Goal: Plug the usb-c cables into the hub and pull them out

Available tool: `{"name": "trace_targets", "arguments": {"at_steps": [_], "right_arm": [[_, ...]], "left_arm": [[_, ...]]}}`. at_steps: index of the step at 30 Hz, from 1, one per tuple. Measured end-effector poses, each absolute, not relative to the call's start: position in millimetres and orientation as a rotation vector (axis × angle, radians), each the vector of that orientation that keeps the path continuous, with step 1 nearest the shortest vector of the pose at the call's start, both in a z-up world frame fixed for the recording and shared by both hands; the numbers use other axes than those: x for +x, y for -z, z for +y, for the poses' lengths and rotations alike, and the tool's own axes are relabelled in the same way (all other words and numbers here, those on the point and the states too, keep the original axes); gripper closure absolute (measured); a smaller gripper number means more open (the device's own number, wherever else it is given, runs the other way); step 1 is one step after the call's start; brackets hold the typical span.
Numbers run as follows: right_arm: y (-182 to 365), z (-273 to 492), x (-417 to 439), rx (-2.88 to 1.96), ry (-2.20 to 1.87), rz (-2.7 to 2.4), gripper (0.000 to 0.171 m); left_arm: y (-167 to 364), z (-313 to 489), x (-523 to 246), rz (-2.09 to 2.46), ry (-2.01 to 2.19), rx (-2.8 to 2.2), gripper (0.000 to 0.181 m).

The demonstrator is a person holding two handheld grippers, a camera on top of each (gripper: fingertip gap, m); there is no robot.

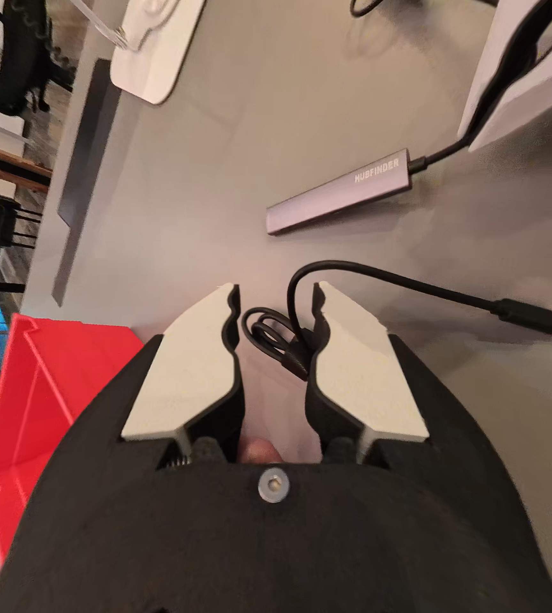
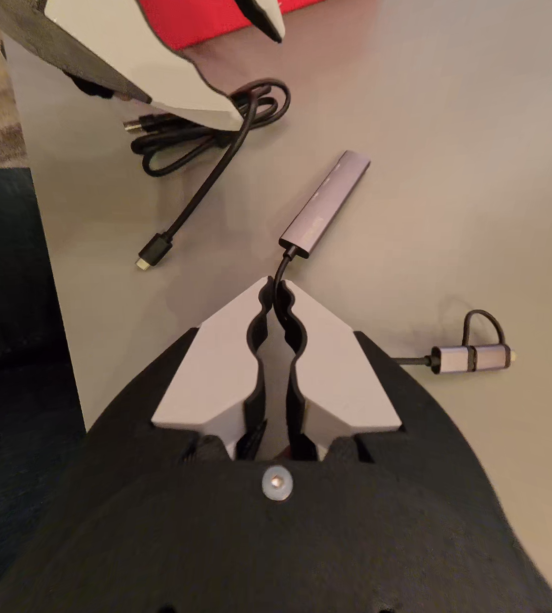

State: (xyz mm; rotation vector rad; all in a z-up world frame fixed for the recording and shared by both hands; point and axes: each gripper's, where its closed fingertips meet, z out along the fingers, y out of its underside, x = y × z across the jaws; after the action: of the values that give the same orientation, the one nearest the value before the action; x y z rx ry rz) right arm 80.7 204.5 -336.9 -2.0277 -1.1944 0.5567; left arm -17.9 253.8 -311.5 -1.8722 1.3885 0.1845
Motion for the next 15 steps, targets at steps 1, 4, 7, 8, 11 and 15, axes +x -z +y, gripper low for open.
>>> {"name": "trace_targets", "arguments": {"at_steps": [1,4,7,8,11,15], "right_arm": [[333,206,83,-2.02,-0.577,-1.177,0.171],[319,207,89,-1.987,-0.646,-1.123,0.171],[308,206,95,-1.963,-0.723,-1.082,0.171],[305,205,96,-1.957,-0.752,-1.07,0.171],[297,202,98,-1.938,-0.823,-1.035,0.171],[286,198,102,-1.917,-0.897,-1.002,0.171]], "left_arm": [[308,254,-17,1.391,-0.189,-1.854,0.139],[297,252,-11,1.383,-0.148,-1.816,0.135],[287,252,-4,1.391,-0.173,-1.744,0.131],[285,252,-2,1.404,-0.203,-1.706,0.13],[288,248,13,1.471,-0.233,-1.638,0.126],[298,244,34,1.586,-0.33,-1.539,0.127]]}}
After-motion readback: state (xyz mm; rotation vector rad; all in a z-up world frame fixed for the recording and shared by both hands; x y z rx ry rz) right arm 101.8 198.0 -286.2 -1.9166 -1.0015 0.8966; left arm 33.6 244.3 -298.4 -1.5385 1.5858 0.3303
